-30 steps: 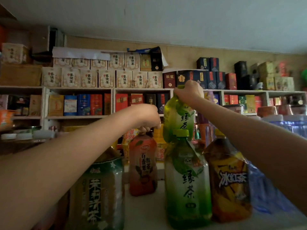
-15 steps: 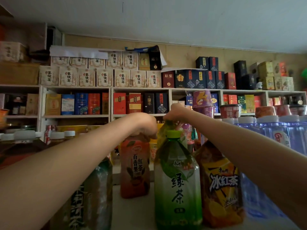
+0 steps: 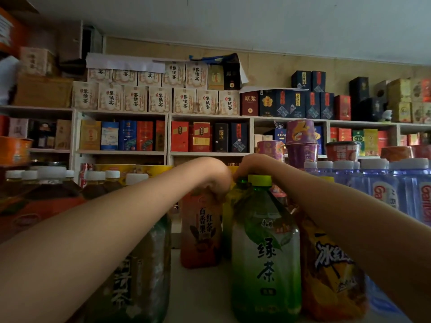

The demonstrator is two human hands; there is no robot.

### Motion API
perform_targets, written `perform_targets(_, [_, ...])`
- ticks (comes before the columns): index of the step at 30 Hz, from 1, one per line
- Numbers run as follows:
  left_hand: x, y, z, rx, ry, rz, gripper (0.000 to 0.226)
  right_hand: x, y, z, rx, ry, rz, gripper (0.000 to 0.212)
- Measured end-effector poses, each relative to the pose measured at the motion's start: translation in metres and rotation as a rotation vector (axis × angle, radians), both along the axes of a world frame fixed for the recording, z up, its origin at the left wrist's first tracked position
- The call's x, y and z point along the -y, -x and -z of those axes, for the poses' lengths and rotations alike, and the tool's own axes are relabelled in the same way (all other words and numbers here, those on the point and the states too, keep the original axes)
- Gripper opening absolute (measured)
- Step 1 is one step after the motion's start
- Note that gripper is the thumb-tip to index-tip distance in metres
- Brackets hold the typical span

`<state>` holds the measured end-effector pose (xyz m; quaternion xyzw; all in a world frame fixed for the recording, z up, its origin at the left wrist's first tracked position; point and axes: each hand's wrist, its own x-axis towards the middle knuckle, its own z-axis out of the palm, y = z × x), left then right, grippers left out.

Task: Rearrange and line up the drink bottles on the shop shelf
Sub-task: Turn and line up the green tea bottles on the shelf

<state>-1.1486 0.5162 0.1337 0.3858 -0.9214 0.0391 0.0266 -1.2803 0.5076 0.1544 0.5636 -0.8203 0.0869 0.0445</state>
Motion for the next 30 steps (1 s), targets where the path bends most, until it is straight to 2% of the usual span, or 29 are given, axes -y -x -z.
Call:
perform_targets(5, [0.003,-0.004,-0.011,-0.036,0.064,0.01,0.032,0.001,0.002,-0.001,-0.007,-0.005,0.007,0.042])
perform_targets(7, [0.003,-0.013,-0.02,-0.113,0.048,0.062,0.034,0.003,0.005,-0.002,0.01,-0.003,0.012,0.046])
perform_targets(12, [0.005,-0.051,-0.038,-0.246,-0.169,0.112,0.048,-0.004,0.002,-0.007,-0.031,0.094,0.008,0.051])
perform_targets(15, [0.0,-0.079,-0.04,-0.198,-0.256,0.106,0.053,-0.013,-0.013,-0.02,0.012,0.16,-0.034,0.033])
perform_targets(18, [-0.014,-0.109,-0.036,-0.152,-0.367,0.168,0.06,-0.025,-0.038,-0.032,0.092,0.209,-0.153,0.033])
perform_targets(20, [-0.02,-0.127,-0.027,-0.17,-0.288,0.199,0.061,-0.031,-0.058,-0.034,0.086,0.234,-0.224,0.04])
perform_targets(22, [-0.019,-0.141,-0.016,-0.265,-0.103,0.191,0.055,-0.035,-0.076,-0.032,0.042,0.255,-0.271,0.043])
perform_targets(24, [-0.015,-0.153,-0.004,-0.355,0.052,0.138,0.055,-0.037,-0.091,-0.028,0.035,0.263,-0.315,0.045])
perform_targets(25, [-0.013,-0.159,0.002,-0.363,0.07,0.1,0.057,-0.038,-0.098,-0.025,0.053,0.27,-0.34,0.045])
perform_targets(27, [-0.007,-0.165,0.013,-0.381,-0.024,0.056,0.062,-0.04,-0.111,-0.017,0.086,0.28,-0.385,0.048])
perform_targets(30, [-0.001,-0.17,0.027,-0.548,-0.213,0.035,0.069,-0.045,-0.132,-0.001,0.154,0.269,-0.43,0.051])
